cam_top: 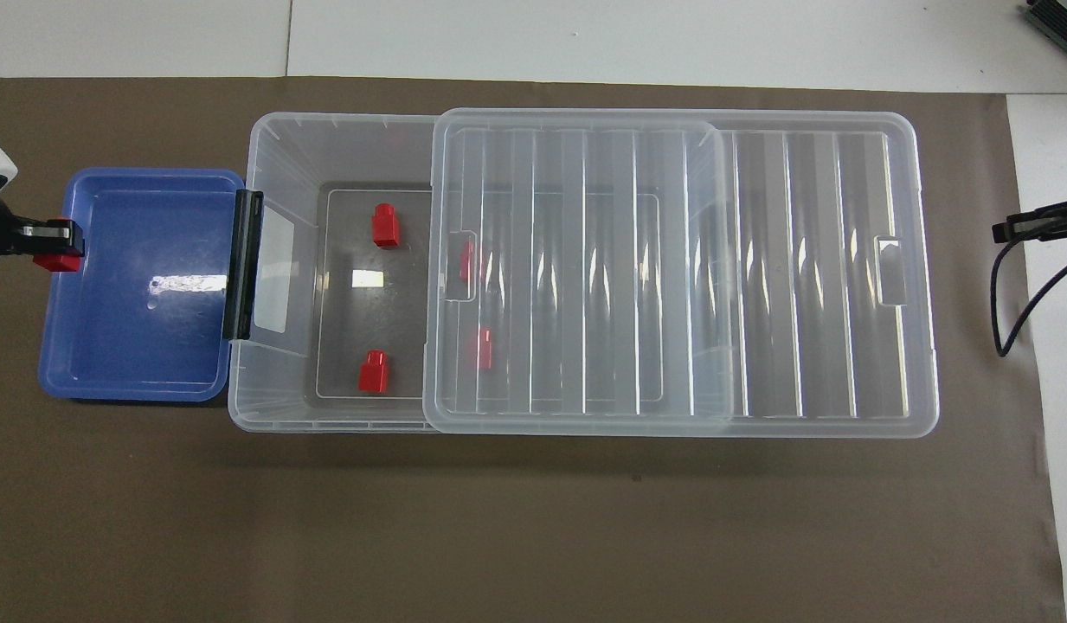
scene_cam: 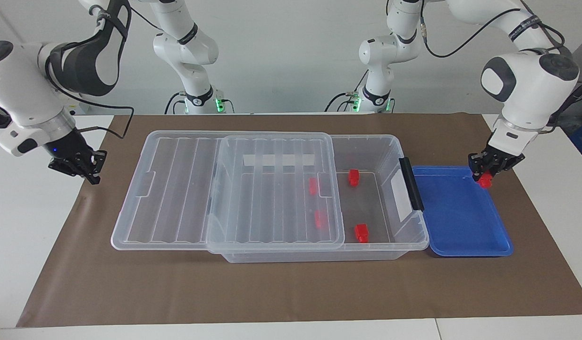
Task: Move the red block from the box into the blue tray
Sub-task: 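Lower the red block into the tray while the right gripper grasps the lid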
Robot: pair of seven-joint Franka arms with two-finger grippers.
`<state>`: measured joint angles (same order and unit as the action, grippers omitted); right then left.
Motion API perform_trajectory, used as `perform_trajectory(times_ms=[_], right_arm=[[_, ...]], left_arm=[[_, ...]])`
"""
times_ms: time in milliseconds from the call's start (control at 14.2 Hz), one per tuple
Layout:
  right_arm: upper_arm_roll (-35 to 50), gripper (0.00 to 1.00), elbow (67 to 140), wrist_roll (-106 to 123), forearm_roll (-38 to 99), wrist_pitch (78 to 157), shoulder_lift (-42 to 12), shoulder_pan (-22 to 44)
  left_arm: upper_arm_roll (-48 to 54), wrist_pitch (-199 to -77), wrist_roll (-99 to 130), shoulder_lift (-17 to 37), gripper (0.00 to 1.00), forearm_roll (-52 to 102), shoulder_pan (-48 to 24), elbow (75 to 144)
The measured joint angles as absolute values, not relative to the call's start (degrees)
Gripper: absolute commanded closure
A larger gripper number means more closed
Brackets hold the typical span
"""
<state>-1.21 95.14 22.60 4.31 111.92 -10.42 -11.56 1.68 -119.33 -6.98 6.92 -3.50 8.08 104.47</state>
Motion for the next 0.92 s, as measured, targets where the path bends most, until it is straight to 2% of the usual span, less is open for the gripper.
perform_trajectory(times_ms=[493,915], right_arm=[[-0.8,1.00,97.1,24.7,7.3,116.9,-13.0,-10.4],[1.2,1.00,98.1,24.7,7.7,117.3,-13.3,-9.5]], left_arm=[[2.1,-135.9,-6.9,7.8,1.00,-0.8,8.5,116.0],[2.0,-144.2,-6.7,12.4,1.00,-0.8,8.5,119.1]])
